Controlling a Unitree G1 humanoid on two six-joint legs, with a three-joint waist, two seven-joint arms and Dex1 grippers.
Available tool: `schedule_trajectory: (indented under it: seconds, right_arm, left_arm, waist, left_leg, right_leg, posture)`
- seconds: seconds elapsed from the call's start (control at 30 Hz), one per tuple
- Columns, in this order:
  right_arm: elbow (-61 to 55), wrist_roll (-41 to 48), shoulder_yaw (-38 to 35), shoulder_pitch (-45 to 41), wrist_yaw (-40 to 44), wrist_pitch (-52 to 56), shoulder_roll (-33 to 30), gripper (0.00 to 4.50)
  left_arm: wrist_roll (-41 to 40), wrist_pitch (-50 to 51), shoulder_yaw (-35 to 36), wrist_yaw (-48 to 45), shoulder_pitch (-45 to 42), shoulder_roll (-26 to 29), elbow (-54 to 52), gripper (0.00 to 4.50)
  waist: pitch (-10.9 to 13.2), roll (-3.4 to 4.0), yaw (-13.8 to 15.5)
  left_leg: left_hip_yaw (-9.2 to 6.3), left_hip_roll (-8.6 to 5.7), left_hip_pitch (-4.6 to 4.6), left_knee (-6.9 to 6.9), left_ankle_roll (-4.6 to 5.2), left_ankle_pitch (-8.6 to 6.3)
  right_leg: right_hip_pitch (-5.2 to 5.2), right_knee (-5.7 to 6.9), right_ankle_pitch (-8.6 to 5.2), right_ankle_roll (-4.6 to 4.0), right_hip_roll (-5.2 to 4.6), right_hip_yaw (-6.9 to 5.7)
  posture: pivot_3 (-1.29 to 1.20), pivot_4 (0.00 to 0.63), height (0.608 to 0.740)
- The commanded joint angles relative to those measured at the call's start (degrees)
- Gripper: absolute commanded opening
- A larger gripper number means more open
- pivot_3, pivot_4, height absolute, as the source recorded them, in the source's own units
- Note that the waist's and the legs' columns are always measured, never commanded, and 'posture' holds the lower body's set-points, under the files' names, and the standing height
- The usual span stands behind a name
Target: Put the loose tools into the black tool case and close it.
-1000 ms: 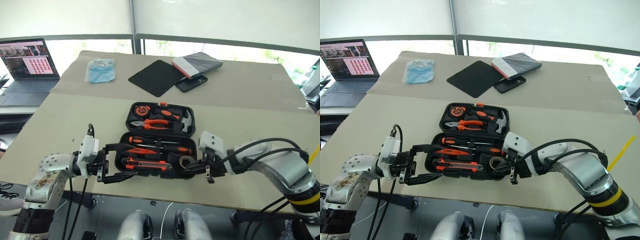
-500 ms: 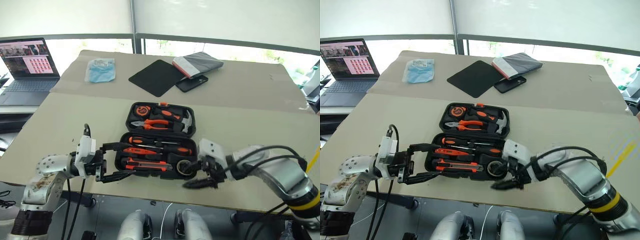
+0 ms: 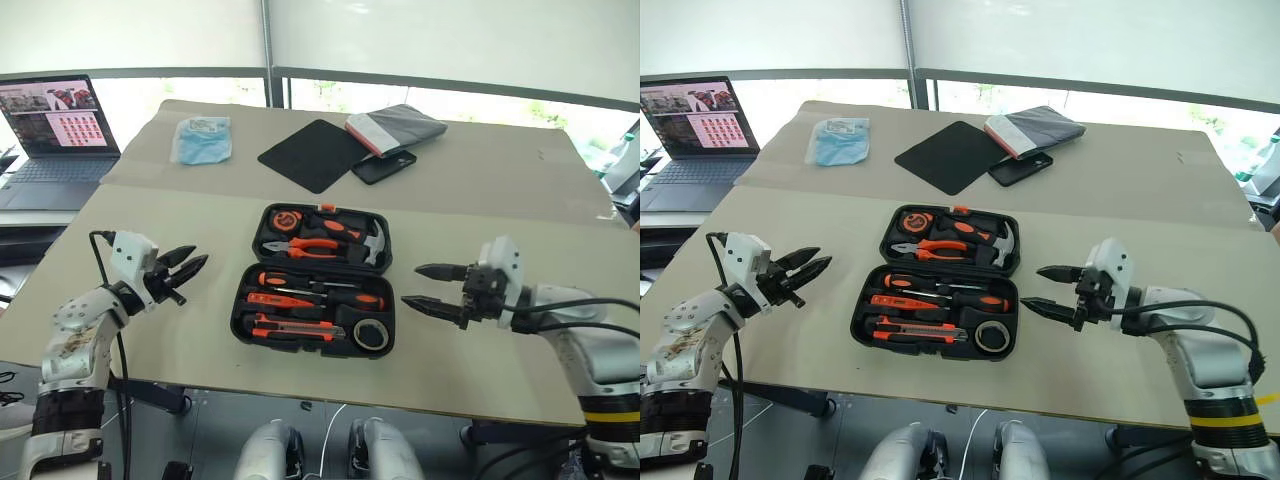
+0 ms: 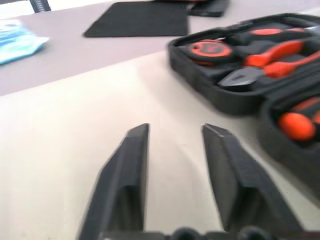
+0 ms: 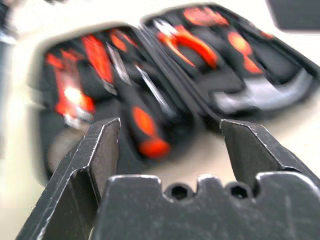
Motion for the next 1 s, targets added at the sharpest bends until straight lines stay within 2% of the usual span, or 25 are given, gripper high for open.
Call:
schedule_trajectory:
  seconds: [0.03, 0.13, 0.17, 0.23, 0.27, 0.33, 0.53, 0.7, 1.0]
  right_arm:
    - [5.2, -8.0, 3.4, -2.6, -4.0, -8.9, 2.4, 2.25]
    - [9.7, -11.1, 6.3, -5.3, -5.0, -11.7, 5.1, 1.25]
    - [11.6, -12.6, 7.8, -6.3, -4.8, -13.4, 6.0, 1.05]
    - [14.9, -15.3, 9.7, -8.0, -4.4, -17.1, 6.8, 0.24]
    - [15.9, -15.7, 10.1, -8.7, -4.1, -17.8, 7.1, 0.06]
    - [17.2, -15.6, 10.2, -9.9, -3.9, -18.2, 7.8, 0.06]
    - [17.6, -15.7, 10.7, -10.3, -3.3, -18.7, 9.6, 0.06]
    - [10.8, -13.4, 9.6, -5.9, -0.7, -14.8, 6.9, 0.06]
    - [-1.7, -10.2, 4.2, 4.1, -2.1, -6.1, 2.3, 0.06]
  left_arm:
    - [2.6, 1.4, -3.0, 1.9, -3.8, -0.9, 1.4, 0.06]
    - [3.7, 4.7, -6.6, 0.7, -6.9, -1.7, 3.1, 0.0]
    - [4.3, 7.5, -8.7, -0.4, -8.2, -1.7, 3.6, 0.0]
    - [3.9, 13.2, -11.9, -3.0, -9.5, -1.5, 3.2, 0.0]
    - [4.0, 13.6, -12.6, -3.5, -10.0, -1.7, 3.2, 0.0]
    - [3.9, 13.2, -13.0, -4.7, -10.9, -2.1, 3.6, 0.0]
    - [4.5, 13.1, -15.2, -6.7, -12.6, -4.3, 4.1, 0.0]
    - [6.9, 10.3, -19.0, -8.8, -13.5, -7.3, 4.2, 0.0]
    - [8.5, 11.1, -22.1, -10.6, -10.4, -10.9, -0.6, 0.0]
  waist:
    - [0.0, 0.0, -0.1]
    - [0.0, 0.0, -0.3]
    - [0.0, 0.0, -0.4]
    - [0.0, 0.0, -0.6]
    - [0.0, 0.0, -0.8]
    - [0.0, 0.01, -0.9]
    - [0.0, 0.01, -0.8]
    - [0.0, 0.03, 0.0]
    - [0.0, 0.06, 0.6]
  left_leg:
    - [0.05, 0.0, 0.01, -0.01, -0.01, 0.01]
    - [0.11, 0.01, 0.03, -0.01, -0.13, 0.03]
    - [0.12, 0.01, 0.04, 0.0, -0.2, 0.04]
    - [0.11, 0.02, 0.1, 0.0, -0.47, -0.06]
    - [0.12, 0.02, 0.1, 0.0, -0.49, -0.04]
    - [0.15, 0.02, 0.11, -0.02, -0.21, 0.12]
    - [0.16, 0.0, 0.09, -0.02, -0.19, 0.14]
    - [0.15, -0.02, 0.1, -0.01, -0.2, 0.13]
    - [0.1, -0.13, 0.09, 0.02, -0.08, 0.06]
  right_leg:
    - [-0.02, 0.02, 0.0, 0.01, 0.07, 0.0]
    - [-0.06, 0.06, -0.01, 0.02, 0.1, 0.01]
    - [-0.08, 0.12, -0.01, 0.03, 0.09, 0.02]
    - [-0.07, 0.18, -0.01, 0.02, 0.11, 0.07]
    - [-0.09, 0.21, -0.01, 0.02, 0.16, 0.06]
    - [-0.1, 0.24, -0.03, -0.01, 0.24, 0.06]
    - [-0.08, 0.21, -0.03, -0.03, 0.14, 0.1]
    - [-0.04, 0.2, -0.03, -0.04, 0.08, 0.08]
    - [0.06, 0.09, 0.01, -0.08, -0.23, 0.09]
  posture:
    - [0.0, 0.15, 0.74]
    - [0.0, 0.15, 0.74]
    - [0.0, 0.15, 0.74]
    - [0.0, 0.15, 0.74]
    - [0.0, 0.15, 0.74]
    - [0.0, 0.15, 0.74]
    - [0.0, 0.15, 0.74]
    - [0.0, 0.15, 0.74]
    - [0.0, 0.15, 0.74]
